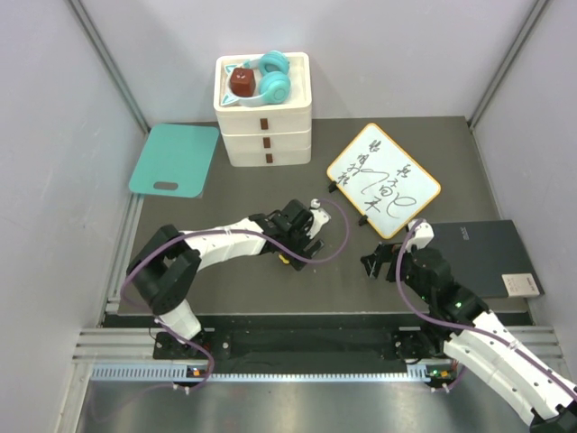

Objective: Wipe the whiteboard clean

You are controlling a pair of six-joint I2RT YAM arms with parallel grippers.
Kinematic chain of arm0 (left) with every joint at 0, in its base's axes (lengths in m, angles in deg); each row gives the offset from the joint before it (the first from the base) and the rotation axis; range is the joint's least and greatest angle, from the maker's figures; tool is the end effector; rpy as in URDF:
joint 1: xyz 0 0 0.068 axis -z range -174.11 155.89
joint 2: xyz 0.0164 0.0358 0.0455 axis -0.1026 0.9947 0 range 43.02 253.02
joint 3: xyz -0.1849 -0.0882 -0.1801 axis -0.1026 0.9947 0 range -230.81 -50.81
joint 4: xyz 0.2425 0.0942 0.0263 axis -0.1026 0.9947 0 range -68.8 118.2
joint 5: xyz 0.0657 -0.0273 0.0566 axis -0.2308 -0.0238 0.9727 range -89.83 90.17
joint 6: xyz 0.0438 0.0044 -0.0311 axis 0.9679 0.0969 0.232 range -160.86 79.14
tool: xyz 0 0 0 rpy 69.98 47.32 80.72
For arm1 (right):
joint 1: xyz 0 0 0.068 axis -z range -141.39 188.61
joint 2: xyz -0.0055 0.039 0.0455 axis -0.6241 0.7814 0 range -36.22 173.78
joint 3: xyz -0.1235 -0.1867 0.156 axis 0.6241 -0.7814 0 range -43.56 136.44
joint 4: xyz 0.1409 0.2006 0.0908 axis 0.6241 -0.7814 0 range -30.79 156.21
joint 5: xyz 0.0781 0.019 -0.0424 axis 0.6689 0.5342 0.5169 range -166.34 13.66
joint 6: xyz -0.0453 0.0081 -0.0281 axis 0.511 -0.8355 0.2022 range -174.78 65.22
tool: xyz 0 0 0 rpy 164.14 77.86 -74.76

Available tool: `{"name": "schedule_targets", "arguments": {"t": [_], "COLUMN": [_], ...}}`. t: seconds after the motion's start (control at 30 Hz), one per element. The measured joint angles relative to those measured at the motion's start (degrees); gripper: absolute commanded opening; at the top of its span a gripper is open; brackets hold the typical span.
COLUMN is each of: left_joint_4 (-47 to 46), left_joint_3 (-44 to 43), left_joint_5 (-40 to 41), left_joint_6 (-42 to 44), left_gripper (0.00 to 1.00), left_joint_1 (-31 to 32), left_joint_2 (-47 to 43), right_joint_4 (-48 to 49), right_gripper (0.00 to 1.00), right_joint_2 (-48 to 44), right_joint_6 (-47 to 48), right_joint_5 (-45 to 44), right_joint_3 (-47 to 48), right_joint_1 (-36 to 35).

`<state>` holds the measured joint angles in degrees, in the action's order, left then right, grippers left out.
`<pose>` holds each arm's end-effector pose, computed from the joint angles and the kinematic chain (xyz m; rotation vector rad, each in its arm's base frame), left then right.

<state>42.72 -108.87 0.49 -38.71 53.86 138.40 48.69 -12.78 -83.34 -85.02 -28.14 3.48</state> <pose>0.2230 -0.2470 0.1818 1.1099 2.3783 -0.2781 0.1071 0.0689 0.1967 -0.0195 2.0553 0.5504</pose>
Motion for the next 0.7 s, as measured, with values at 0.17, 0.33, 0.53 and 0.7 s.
{"name": "schedule_targets", "arguments": {"t": [0.17,0.33,0.53,0.7], "left_joint_4": [-0.48,-1.99,-2.67,-2.54], "left_joint_3": [0.00,0.28,0.44,0.42], "left_joint_5": [0.81,0.31,0.28,0.59], "left_joint_6": [-0.13,-0.63,-0.72,-0.59], "left_gripper": [0.64,0.56,0.46,0.05], "left_joint_1": [-0.76,-1.70,-2.12,-2.47], "left_joint_2": [2.86,3.41,3.34,3.23], "right_joint_4": [-0.11,-0.94,-1.55,-1.62], "right_gripper": [0.99,0.99,0.99,0.99], "right_joint_2": [-0.07,-0.96,-1.38,-1.38], "right_joint_6": [0.00,0.00,-0.04,-0.31], "right_joint_5": [0.00,0.00,0.00,0.00], "right_joint_3": [0.00,0.00,0.00,0.00], "right_joint_1": [0.00,0.00,0.00,0.00]}}
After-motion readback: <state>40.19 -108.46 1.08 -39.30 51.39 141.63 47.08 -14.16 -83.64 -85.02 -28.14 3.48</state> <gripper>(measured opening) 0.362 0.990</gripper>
